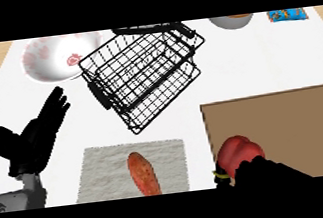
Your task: Pick the bell pepper from the tray and place it in the tiered basket
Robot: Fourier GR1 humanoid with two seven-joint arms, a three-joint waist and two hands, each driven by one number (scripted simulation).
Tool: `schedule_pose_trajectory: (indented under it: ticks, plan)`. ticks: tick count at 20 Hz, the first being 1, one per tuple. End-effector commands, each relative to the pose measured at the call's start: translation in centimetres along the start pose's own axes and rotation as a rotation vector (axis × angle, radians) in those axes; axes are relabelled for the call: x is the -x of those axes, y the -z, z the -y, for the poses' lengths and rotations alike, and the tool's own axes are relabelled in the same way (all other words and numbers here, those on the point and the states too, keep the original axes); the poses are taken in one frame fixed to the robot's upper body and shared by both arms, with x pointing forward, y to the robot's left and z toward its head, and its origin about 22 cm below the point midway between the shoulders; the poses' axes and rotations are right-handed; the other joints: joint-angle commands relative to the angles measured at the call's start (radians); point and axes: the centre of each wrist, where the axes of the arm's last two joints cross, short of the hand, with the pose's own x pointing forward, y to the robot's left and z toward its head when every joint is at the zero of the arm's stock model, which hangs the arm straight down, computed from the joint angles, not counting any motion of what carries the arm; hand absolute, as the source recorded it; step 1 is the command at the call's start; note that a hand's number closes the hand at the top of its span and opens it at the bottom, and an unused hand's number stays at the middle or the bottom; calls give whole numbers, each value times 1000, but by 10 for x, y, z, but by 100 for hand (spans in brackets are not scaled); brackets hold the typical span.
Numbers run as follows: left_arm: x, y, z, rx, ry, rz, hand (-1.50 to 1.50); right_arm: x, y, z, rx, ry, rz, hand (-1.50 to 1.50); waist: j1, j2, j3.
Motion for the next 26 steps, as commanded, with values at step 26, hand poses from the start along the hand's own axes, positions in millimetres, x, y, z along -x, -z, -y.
schedule_pose_trajectory:
  ticks: [26]
  plan:
    - [-2, 14, 8, 24, 17, 18, 0, -123, 161, -93, -108, 51, -280, 150, 39, 6, 1]
